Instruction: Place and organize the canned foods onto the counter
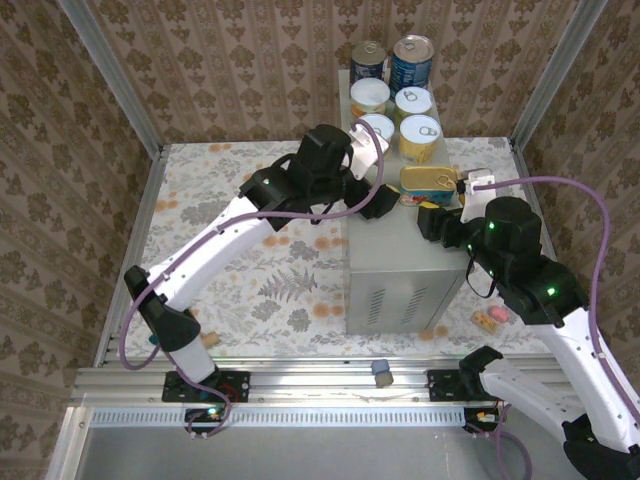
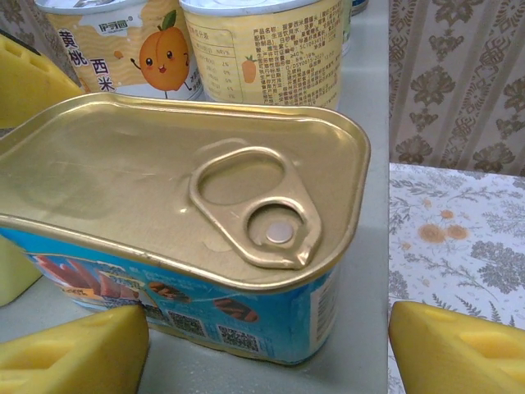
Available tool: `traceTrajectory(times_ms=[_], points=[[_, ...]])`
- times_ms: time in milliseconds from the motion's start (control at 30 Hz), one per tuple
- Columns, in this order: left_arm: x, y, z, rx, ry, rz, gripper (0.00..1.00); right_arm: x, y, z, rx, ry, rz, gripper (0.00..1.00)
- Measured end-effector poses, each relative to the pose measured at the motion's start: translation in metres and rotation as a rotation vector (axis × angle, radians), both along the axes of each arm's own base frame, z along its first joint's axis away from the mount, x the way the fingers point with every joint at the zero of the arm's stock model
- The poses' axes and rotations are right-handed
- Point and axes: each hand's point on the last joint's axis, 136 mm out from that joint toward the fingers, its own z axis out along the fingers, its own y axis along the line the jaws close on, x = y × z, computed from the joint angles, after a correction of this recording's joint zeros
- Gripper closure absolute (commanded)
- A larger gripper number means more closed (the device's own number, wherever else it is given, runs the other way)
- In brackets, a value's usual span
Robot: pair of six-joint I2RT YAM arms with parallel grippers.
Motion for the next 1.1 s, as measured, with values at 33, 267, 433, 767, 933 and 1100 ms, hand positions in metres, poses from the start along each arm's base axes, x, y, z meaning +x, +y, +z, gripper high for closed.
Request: traceTrajectory(times_ms=[33,267,433,767,933,1100], points=[[0.001,-0.001,0.0,0.0,0.0,0.0,0.0,0.0,0.0,0.0,0.001,0.001,-0.001,0.21],[0.008,-0.005,0.0,-0.009,-0.004,0.006,0.0,0.004,-0.003,0.0,0.008,0.0,-0.008,0.2],[0.011,-0.005,-0.001,-0.013,0.0,0.013,0.0,0.007,-0.005,0.0,0.015,0.0,-0.013,0.19],[0.014,0.006,0.001,-0.009,-0.017,0.064,0.0,0.015,-0.007,-0.001,0.026,0.005,-0.006,0.19],[0.013,0.031,0.008,0.013,-0.031,0.13,0.0,0.02,-0.003,0.0,0.033,-0.001,0.007,0.18],[0.019,0.058,0.025,-0.019,-0.021,0.2,0.0,0.025,-0.001,0.001,0.035,-0.007,0.015,0.18]])
